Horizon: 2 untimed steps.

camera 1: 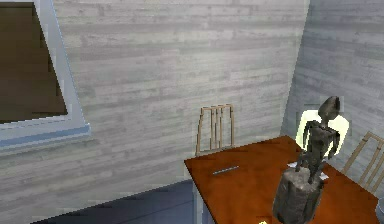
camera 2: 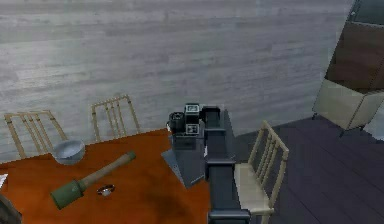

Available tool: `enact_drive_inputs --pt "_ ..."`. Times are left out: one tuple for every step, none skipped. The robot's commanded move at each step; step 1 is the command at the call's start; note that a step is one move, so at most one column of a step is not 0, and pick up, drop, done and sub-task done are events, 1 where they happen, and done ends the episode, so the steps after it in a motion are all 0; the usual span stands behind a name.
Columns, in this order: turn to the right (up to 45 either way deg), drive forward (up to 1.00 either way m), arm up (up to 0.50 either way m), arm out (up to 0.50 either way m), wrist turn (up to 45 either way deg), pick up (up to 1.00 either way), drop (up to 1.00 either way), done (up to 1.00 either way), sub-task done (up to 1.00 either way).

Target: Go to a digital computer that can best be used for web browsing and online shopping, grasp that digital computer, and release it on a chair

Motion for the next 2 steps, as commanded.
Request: enact_drive_inputs --pt "0.0 0.00 -0.32 0.00 0.0 0.00 0.00 0.00 0.00" --pt "0.0 0.00 0.00 0.00 0.0 1.00 0.00 0.00 0.00"
